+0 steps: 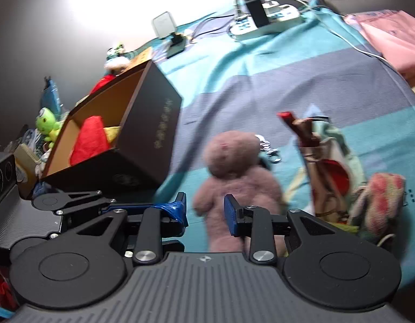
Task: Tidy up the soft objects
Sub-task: 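Grasp the pink teddy bear with the right gripper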
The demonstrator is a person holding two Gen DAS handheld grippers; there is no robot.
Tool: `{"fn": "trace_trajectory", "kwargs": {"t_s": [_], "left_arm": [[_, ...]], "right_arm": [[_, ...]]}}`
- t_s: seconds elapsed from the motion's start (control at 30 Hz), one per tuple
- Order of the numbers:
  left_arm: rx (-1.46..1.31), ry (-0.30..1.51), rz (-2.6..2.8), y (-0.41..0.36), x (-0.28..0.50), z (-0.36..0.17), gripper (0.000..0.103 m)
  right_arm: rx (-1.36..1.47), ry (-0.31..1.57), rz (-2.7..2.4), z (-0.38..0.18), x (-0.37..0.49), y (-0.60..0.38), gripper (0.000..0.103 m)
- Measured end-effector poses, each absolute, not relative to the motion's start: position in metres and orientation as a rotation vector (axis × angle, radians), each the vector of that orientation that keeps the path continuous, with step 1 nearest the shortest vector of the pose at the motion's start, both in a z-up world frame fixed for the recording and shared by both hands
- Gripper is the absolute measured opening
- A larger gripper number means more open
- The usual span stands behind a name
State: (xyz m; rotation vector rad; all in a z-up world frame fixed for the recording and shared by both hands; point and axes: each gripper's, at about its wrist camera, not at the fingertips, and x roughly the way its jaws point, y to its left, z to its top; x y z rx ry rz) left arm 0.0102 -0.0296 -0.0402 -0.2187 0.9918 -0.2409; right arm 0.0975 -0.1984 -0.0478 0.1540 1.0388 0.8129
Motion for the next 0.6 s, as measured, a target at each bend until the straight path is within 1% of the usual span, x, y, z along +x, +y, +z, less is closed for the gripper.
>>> {"fn": "trace_trajectory", "kwargs": {"t_s": [0.17, 0.3, 0.4, 0.43, 0.5, 0.57, 0.6], "left_arm": [[-0.291, 1.025, -0.187, -0.032, 0.038, -0.058, 0.063], [-0.323, 1.027, -0.157, -0.038, 0.05, -0.061, 0.063], [-0.315, 1.03, -0.12, -0.045, 0.055, -0.063, 0.062], [-0.315, 1.033, -0.108, -0.046, 0.056, -0.064, 0.059], [-0.32, 1.035, -0.09, -0.047, 0.058, -0.064, 0.058], [-0.323, 1.029, -0.071, -0.048, 0.058, -0.064, 0.052], [-0.319, 1.028, -0.065, -0.049, 0.057, -0.063, 0.048]], "right_arm": [[0.157, 1.076, 0.795, -0.07, 0.126, -0.213, 0.014], [0.136, 1.128, 0.821, -0.087, 0.144, -0.212, 0.015], [0.186, 1.156, 0.855, -0.092, 0.155, -0.215, 0.017], [0.204, 1.169, 0.863, -0.094, 0.159, -0.216, 0.017], [0.244, 1.201, 0.879, -0.098, 0.164, -0.219, 0.018], [0.264, 1.221, 0.894, -0.101, 0.167, -0.222, 0.018], [0.269, 1.226, 0.901, -0.101, 0.168, -0.223, 0.018]]}}
